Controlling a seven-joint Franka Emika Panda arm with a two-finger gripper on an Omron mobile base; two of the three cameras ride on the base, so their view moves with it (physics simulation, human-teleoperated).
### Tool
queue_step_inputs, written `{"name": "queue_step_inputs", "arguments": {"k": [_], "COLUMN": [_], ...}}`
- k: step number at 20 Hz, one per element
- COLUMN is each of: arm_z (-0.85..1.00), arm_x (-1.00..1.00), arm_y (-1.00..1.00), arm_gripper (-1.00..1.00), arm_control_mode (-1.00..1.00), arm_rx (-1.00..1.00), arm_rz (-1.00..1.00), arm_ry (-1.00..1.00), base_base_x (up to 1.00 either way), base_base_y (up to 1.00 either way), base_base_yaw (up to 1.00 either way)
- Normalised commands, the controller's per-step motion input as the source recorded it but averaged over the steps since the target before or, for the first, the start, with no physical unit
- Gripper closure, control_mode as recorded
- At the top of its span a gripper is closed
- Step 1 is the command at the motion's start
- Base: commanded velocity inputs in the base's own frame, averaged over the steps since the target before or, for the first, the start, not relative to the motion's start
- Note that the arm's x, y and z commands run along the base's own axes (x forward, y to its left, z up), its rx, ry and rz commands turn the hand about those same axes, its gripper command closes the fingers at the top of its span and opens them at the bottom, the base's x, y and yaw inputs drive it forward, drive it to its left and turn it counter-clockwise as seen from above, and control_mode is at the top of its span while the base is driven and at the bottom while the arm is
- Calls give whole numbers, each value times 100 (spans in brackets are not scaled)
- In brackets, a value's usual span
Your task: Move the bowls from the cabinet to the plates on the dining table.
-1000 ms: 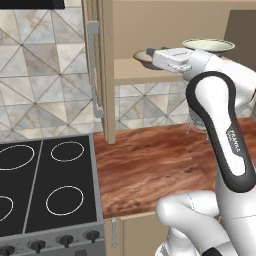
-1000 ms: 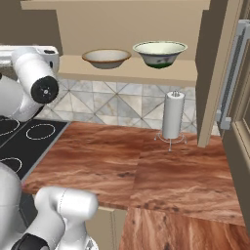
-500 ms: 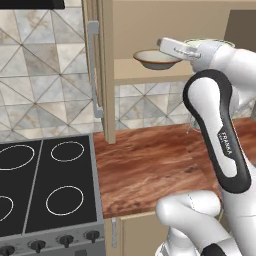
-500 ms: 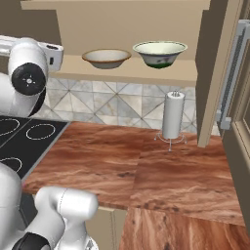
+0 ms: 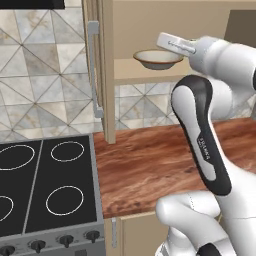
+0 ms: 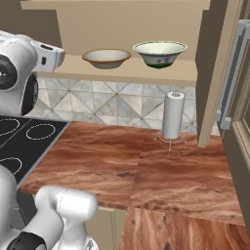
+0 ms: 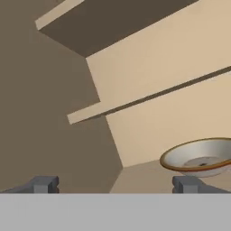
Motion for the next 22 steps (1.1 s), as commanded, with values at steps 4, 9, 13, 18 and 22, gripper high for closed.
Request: {"name": "queue_step_inputs", "arguments": {"k": [4,9,13,18,22], "arm_z": [13,6,-8,-18,-10], "arm_x": [0,-3,-10,-20,-28], "arm_y": [-29,-30,-27,-22,-28], "arm_gripper": [-100,-100,-100,-100,-100], "arm_control_mode": [-100,-100,-100,-100,-100], "arm_rx": [1,1,0,0,6], "arm_rz": [-14,-13,-13,-13,-10], "arm_ry": [17,13,6,1,2], "base_base_x": [0,0,0,0,0], "base_base_y": [0,0,0,0,0], "base_base_yaw": [0,0,0,0,0]}}
